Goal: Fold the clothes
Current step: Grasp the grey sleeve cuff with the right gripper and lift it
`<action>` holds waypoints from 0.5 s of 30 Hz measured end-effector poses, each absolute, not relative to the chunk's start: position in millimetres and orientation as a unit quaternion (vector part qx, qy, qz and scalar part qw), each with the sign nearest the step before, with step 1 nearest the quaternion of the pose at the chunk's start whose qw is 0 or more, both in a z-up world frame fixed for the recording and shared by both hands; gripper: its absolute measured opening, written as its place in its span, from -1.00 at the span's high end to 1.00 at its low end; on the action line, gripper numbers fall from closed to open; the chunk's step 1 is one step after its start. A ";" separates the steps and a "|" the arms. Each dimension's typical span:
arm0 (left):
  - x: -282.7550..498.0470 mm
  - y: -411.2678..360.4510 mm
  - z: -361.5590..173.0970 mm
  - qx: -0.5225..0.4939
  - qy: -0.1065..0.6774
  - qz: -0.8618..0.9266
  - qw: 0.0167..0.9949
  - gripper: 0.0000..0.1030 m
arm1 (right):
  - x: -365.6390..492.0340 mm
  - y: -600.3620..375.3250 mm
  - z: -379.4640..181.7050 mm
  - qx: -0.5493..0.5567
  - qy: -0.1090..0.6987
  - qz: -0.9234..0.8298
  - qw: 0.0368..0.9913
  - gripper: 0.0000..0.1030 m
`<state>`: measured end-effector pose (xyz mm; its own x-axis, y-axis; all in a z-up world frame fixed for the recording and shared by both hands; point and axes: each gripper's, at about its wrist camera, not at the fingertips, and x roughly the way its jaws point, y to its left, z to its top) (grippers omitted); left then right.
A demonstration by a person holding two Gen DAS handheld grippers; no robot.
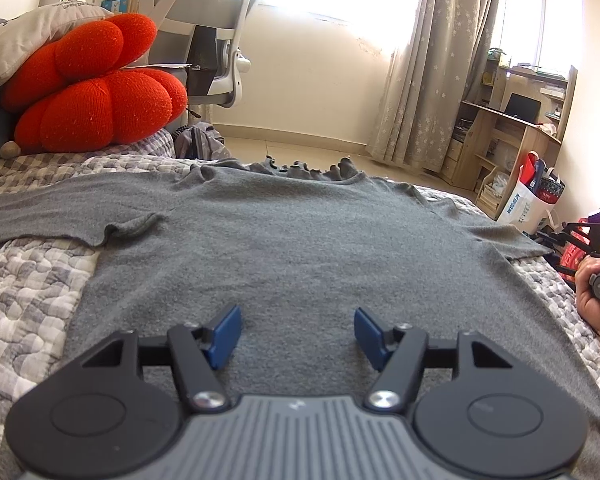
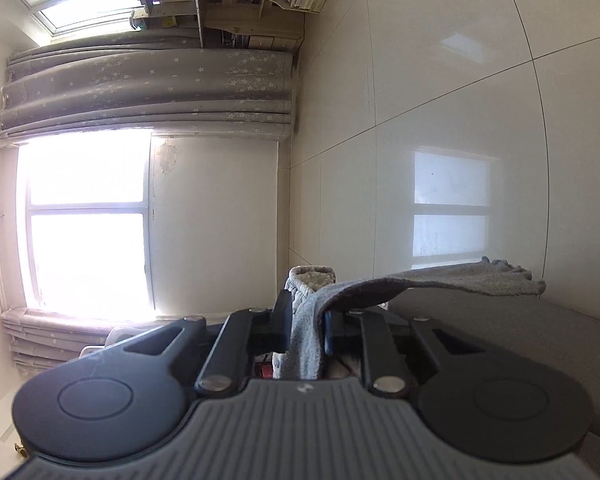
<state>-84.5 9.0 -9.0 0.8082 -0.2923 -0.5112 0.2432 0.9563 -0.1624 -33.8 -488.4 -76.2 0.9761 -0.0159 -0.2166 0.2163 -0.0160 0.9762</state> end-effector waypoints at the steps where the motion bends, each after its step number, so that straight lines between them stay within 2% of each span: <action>1: -84.5 8.8 -9.0 -0.044 0.276 -0.141 0.950 -0.25 | -30.9 -489.0 -76.6 0.709 0.071 -0.079 0.697 0.59; 6: -84.4 7.9 -9.2 -0.040 0.276 -0.139 0.950 -0.25 | -20.3 -493.0 -87.5 0.721 0.099 -0.098 0.679 0.56; 12: -83.8 7.5 -9.6 -0.036 0.276 -0.138 0.951 -0.25 | -15.1 -501.4 -89.3 0.725 0.095 -0.111 0.673 0.57; 13: -83.7 7.6 -9.7 -0.036 0.276 -0.138 0.951 -0.25 | -16.6 -499.9 -83.6 0.713 0.084 -0.107 0.688 0.61; 14: -83.7 7.6 -9.7 -0.035 0.276 -0.138 0.951 -0.25 | -18.1 -498.4 -78.0 0.701 0.074 -0.102 0.702 0.84; 15: -83.7 7.5 -9.7 -0.035 0.276 -0.138 0.951 -0.25 | -19.6 -496.6 -71.6 0.687 0.065 -0.100 0.717 0.87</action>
